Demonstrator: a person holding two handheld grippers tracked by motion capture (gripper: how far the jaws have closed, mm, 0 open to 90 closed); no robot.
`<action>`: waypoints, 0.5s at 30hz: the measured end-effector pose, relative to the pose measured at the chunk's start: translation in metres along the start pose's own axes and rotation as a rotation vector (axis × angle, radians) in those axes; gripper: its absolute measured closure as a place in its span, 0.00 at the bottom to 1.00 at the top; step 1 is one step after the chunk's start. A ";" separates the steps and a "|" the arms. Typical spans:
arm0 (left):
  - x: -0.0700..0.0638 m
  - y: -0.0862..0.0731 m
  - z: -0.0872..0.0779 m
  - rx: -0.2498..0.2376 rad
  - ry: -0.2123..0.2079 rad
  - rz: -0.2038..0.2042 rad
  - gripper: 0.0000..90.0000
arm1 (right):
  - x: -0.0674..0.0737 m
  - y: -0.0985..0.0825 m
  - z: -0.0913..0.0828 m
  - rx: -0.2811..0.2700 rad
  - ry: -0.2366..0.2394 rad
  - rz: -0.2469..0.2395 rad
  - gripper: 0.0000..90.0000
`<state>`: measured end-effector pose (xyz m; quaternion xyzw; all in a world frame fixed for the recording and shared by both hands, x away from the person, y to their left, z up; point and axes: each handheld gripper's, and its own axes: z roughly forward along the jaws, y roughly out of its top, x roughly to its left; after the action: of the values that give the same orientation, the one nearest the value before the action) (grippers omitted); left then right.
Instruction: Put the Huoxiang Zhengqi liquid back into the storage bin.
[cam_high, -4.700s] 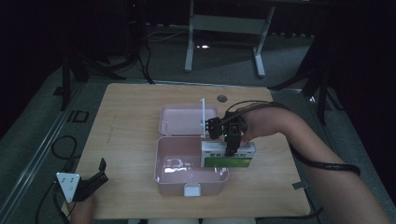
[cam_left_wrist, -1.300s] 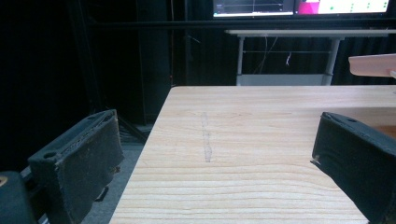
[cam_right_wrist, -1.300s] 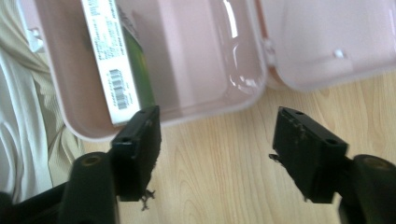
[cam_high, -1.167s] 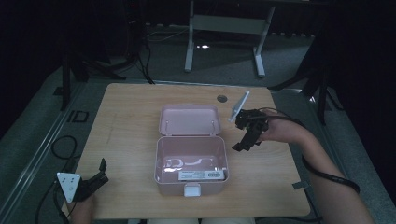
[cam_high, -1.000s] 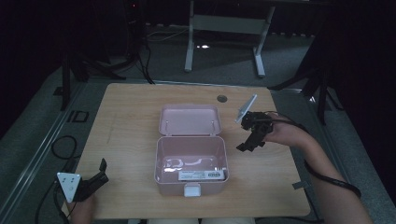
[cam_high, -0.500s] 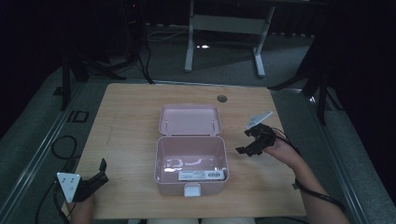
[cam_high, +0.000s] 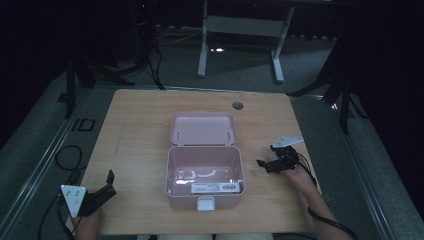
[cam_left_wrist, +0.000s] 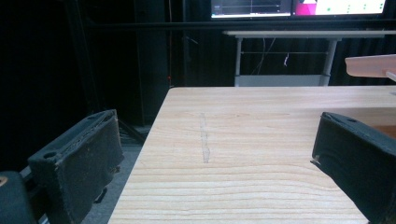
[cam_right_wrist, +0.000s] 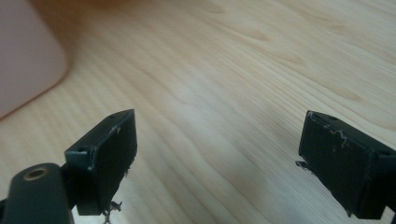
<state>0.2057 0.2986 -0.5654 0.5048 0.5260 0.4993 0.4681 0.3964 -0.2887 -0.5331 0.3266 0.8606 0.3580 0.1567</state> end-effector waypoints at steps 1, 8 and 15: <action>0.000 0.000 0.000 0.000 -0.001 -0.001 0.02 | -0.002 -0.003 -0.002 -0.023 -0.013 0.014 0.13; 0.000 0.000 0.000 0.001 -0.001 0.002 0.02 | -0.012 -0.024 -0.014 -0.140 -0.139 0.118 0.13; -0.001 0.000 0.000 0.001 0.000 0.003 0.02 | -0.016 -0.042 -0.020 -0.144 -0.234 0.177 0.13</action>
<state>0.2057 0.2981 -0.5655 0.5059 0.5255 0.4997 0.4672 0.3788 -0.3323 -0.5490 0.4286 0.7766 0.3906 0.2465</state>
